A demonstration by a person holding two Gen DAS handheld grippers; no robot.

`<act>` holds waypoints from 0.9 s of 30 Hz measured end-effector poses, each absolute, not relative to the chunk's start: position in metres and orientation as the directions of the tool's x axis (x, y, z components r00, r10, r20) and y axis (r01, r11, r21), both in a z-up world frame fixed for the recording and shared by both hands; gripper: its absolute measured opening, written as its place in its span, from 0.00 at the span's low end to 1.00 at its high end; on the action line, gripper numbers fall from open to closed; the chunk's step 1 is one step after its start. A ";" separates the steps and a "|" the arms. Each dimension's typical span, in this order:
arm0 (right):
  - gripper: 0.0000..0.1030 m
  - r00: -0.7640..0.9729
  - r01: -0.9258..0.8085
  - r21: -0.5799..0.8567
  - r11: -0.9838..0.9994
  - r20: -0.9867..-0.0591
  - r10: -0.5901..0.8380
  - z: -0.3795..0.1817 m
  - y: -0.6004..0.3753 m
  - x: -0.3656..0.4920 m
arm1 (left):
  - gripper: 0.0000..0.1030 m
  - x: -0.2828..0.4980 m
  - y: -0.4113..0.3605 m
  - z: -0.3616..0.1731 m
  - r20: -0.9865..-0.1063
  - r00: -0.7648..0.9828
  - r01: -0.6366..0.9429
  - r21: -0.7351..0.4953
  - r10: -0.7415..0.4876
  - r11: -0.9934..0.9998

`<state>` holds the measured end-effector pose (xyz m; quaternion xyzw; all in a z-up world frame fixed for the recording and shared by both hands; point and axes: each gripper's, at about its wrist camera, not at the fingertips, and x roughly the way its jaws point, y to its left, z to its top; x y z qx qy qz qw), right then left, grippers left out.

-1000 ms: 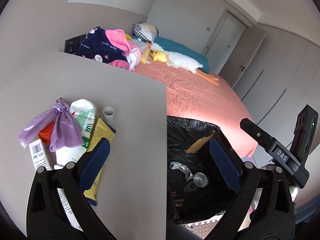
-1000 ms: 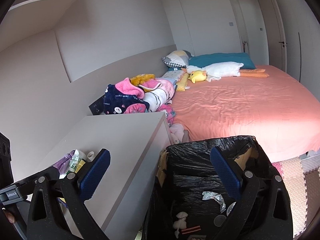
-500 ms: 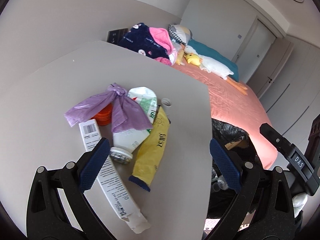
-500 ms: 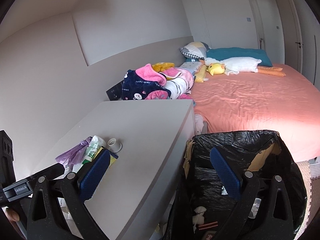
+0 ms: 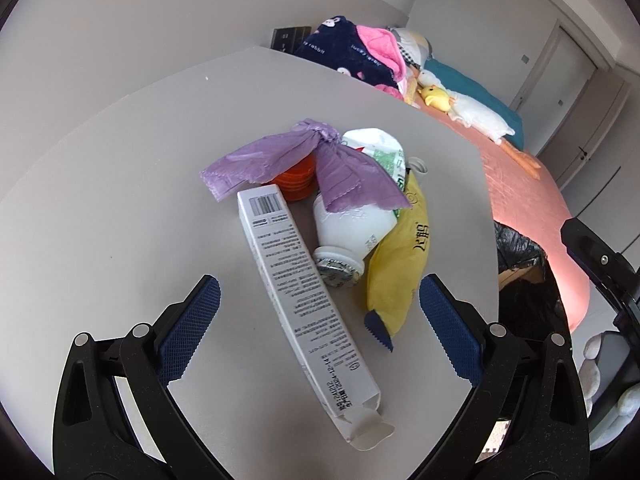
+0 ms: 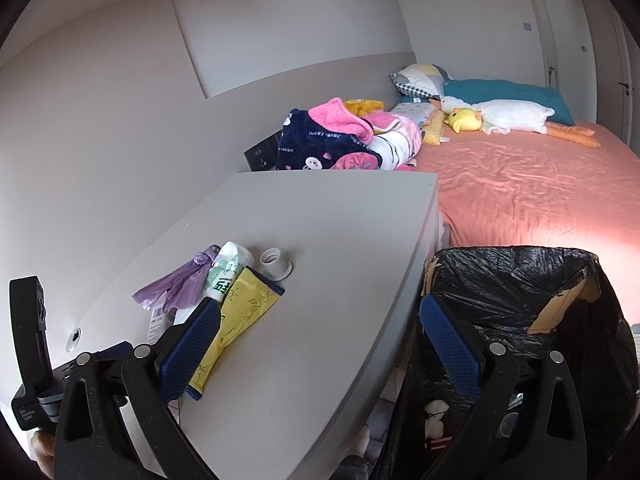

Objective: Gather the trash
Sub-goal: 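Grasp the long white carton with the left tool while the right tool grasps the yellow tube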

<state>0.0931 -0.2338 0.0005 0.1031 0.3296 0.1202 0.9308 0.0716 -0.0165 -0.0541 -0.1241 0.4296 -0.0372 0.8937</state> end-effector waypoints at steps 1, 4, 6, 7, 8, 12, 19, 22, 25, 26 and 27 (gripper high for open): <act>0.97 0.749 -0.163 0.268 0.949 -0.593 0.296 0.000 -0.230 0.093 | 0.94 0.073 -0.014 -0.056 -0.764 0.622 -0.052 -0.257 -0.170 0.965; 0.97 0.735 -0.182 0.263 0.947 -0.603 0.309 -0.003 -0.219 0.095 | 0.93 0.075 -0.007 -0.062 -0.778 0.607 -0.079 -0.260 -0.161 0.962; 0.97 0.726 -0.189 0.261 0.947 -0.612 0.314 -0.006 -0.212 0.097 | 0.92 0.077 -0.003 -0.066 -0.787 0.597 -0.093 -0.258 -0.154 0.962; 0.97 0.720 -0.192 0.260 0.946 -0.618 0.315 -0.007 -0.209 0.098 | 0.91 0.078 -0.001 -0.068 -0.791 0.593 -0.100 -0.258 -0.150 0.961; 0.97 0.715 -0.195 0.260 0.946 -0.622 0.318 -0.009 -0.206 0.099 | 0.90 0.079 0.001 -0.070 -0.796 0.587 -0.107 -0.257 -0.147 0.960; 0.97 0.697 -0.212 0.251 0.945 -0.638 0.326 -0.013 -0.193 0.102 | 0.87 0.078 0.005 -0.071 -0.804 0.583 -0.124 -0.224 -0.112 0.967; 0.97 0.651 -0.224 0.240 0.945 -0.684 0.328 -0.021 -0.169 0.111 | 0.84 0.077 0.017 -0.071 -0.809 0.584 -0.150 -0.187 -0.065 0.971; 0.96 0.621 -0.223 0.248 0.943 -0.709 0.334 -0.027 -0.161 0.117 | 0.83 0.077 0.022 -0.070 -0.810 0.585 -0.162 -0.164 -0.039 0.973; 0.86 0.584 -0.225 0.264 0.938 -0.734 0.347 -0.035 -0.153 0.122 | 0.83 0.076 0.025 -0.069 -0.812 0.583 -0.167 -0.153 -0.028 0.974; 0.83 0.566 -0.225 0.271 0.936 -0.745 0.352 -0.038 -0.150 0.125 | 0.83 0.076 0.026 -0.069 -0.813 0.581 -0.169 -0.155 -0.029 0.973; 0.76 0.550 -0.224 0.278 0.934 -0.755 0.357 -0.041 -0.148 0.127 | 0.83 0.077 0.026 -0.069 -0.815 0.579 -0.170 -0.158 -0.031 0.973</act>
